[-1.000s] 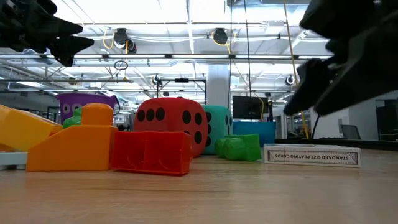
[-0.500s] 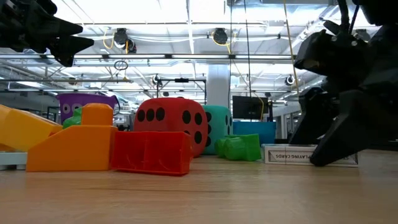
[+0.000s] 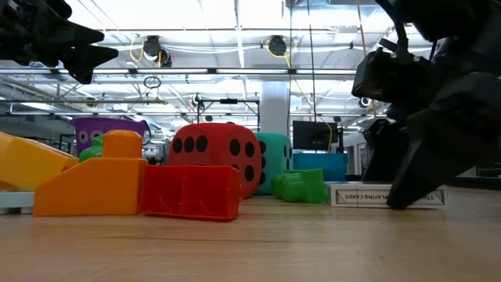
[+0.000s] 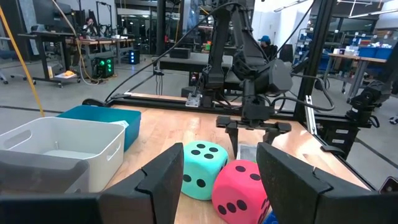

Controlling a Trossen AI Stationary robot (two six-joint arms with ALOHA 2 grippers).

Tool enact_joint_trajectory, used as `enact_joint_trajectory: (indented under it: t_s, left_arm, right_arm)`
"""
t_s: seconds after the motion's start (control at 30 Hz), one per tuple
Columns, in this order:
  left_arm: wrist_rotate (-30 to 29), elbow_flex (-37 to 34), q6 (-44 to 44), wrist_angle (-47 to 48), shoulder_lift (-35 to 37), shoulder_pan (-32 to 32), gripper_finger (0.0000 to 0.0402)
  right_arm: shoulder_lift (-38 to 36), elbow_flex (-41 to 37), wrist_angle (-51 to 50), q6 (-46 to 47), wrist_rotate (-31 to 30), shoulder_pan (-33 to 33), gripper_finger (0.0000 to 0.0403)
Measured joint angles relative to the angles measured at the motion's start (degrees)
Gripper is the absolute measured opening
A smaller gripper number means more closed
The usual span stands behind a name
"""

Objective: Pick & Place Toys
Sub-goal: Put the black deck of cards into the blue bin

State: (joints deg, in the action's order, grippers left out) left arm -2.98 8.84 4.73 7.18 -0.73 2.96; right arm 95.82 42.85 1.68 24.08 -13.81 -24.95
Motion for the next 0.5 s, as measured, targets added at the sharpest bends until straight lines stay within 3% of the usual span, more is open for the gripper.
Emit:
enact_joint_trajectory:
  t_s: [0.13, 0.5]
  left_arm:
    - [0.0, 0.0, 0.0, 0.0, 0.0, 0.0, 0.0209]
    - [0.0, 0.0, 0.0, 0.0, 0.0, 0.0, 0.0209]
  right_arm:
    - [-3.4, -0.3, -1.0, -3.2, 4.2, 1.4, 0.0276]
    - [-15.4, -0.2, 0.9, -13.1, 3.4, 2.8, 0.0278]
